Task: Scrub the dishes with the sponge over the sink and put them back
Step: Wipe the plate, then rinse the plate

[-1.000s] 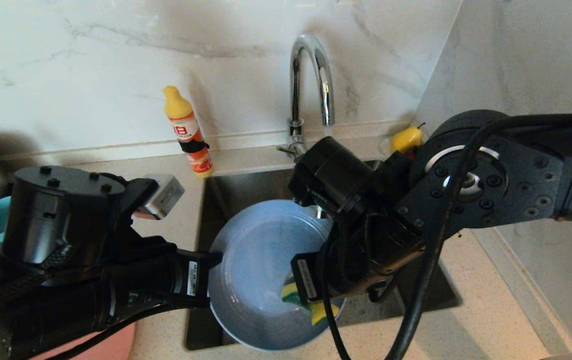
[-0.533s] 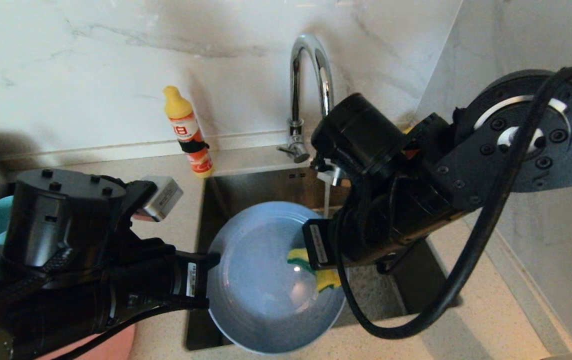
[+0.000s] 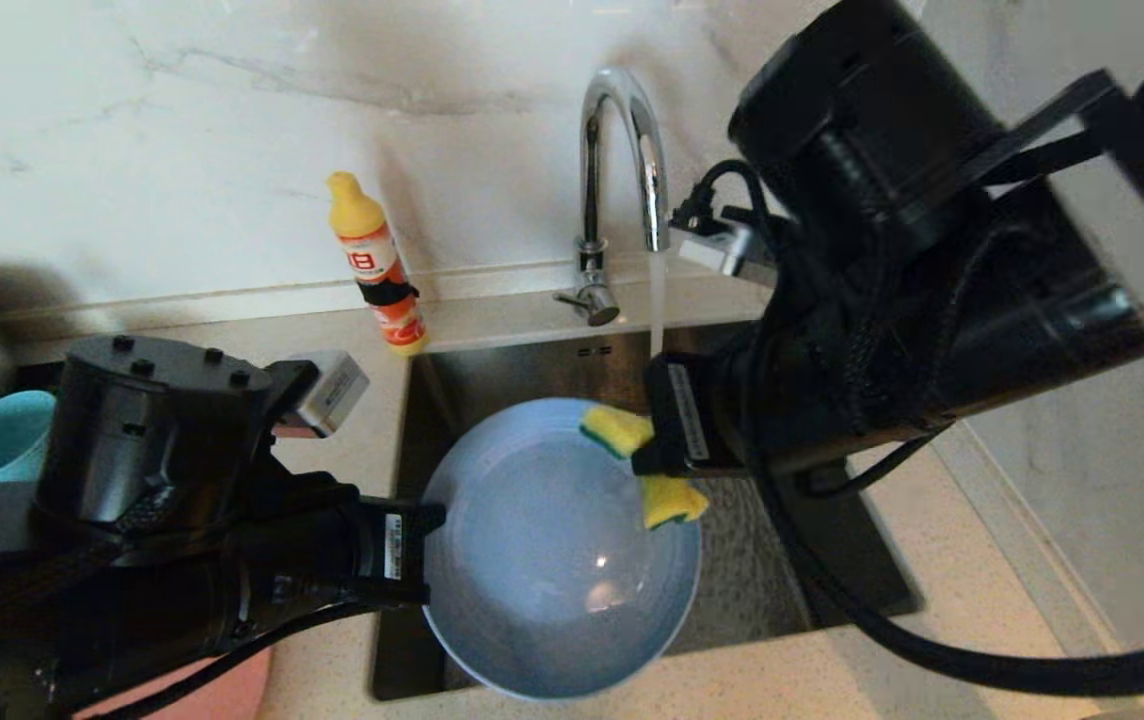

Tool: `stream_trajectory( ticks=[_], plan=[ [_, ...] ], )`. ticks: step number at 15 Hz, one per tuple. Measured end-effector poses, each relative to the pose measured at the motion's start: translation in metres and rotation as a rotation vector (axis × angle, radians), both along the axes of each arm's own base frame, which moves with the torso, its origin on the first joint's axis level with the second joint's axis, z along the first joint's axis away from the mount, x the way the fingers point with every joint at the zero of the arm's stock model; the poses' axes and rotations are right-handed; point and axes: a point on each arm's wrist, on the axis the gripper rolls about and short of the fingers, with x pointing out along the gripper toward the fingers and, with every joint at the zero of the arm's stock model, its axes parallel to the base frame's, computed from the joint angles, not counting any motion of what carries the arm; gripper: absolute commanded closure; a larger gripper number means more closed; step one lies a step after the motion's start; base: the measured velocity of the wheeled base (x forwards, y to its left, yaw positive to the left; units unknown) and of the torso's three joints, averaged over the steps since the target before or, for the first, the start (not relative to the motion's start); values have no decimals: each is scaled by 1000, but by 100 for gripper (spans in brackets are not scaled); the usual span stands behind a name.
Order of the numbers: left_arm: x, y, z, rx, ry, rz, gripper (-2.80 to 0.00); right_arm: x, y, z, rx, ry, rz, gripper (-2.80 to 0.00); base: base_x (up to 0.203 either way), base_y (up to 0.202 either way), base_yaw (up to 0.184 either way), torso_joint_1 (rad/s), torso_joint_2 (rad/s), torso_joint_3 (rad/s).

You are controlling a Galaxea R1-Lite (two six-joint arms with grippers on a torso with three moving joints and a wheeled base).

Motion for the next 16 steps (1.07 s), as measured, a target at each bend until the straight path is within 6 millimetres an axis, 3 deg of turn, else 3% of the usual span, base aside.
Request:
stream_trajectory(
  ticks=[3,7,16],
  plan=[
    [14,-8,0,-50,43,50,0,-17,-22,23,57,-44,-1,0,0,0,0,0,0,0],
    [40,-26,-15,-58,116,96,0,-34,-63,44,81,-69,-58,0,0,0,0,0,0,0],
    [124,-88,-50,-74,160,179,0,-49,-116,39,60,-74,-159,0,0,0,0,0,0,0]
  ],
)
